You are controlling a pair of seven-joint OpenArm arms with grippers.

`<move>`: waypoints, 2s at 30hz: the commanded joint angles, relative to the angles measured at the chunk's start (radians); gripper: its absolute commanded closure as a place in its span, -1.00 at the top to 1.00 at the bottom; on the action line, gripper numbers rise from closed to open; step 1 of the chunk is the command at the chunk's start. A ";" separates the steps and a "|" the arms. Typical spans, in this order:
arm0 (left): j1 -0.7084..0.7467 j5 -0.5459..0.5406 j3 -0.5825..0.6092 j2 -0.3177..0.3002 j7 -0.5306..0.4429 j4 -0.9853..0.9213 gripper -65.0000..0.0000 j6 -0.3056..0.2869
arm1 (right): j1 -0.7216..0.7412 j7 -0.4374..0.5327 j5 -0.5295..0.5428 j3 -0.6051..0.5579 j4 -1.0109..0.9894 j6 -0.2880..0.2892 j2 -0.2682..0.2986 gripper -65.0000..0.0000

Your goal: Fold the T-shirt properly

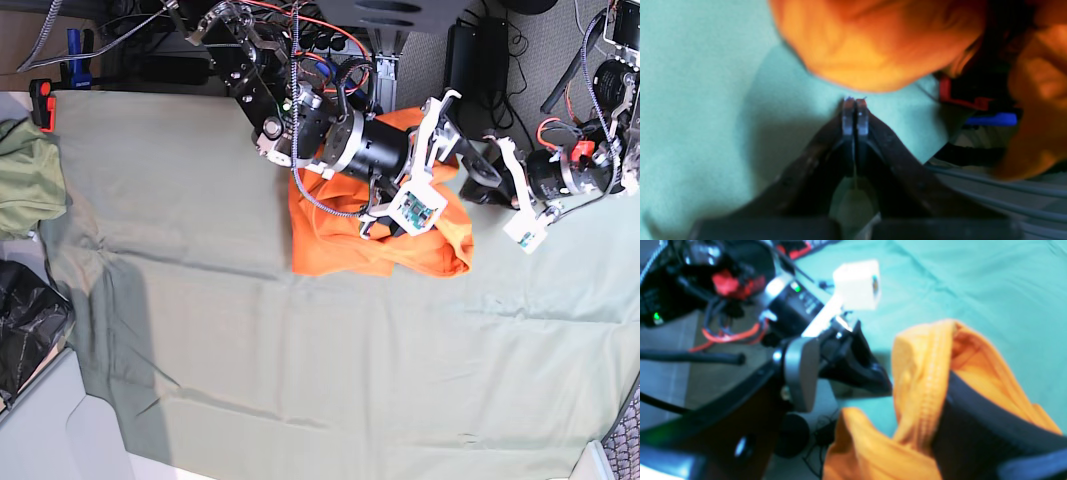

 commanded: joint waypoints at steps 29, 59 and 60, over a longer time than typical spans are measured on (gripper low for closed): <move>-0.006 -0.119 -0.007 -0.100 0.027 0.018 -1.00 -0.038 | 0.046 0.131 -0.283 0.029 0.015 0.107 -0.012 0.36; 0.119 -0.298 -0.005 -0.055 0.127 0.229 -1.00 -0.038 | 0.046 0.186 -0.729 0.034 0.014 0.107 0.006 0.36; 0.119 -0.298 -0.005 -0.041 0.118 0.229 -1.00 -0.038 | 0.046 0.188 -0.748 0.028 0.014 0.106 0.013 0.36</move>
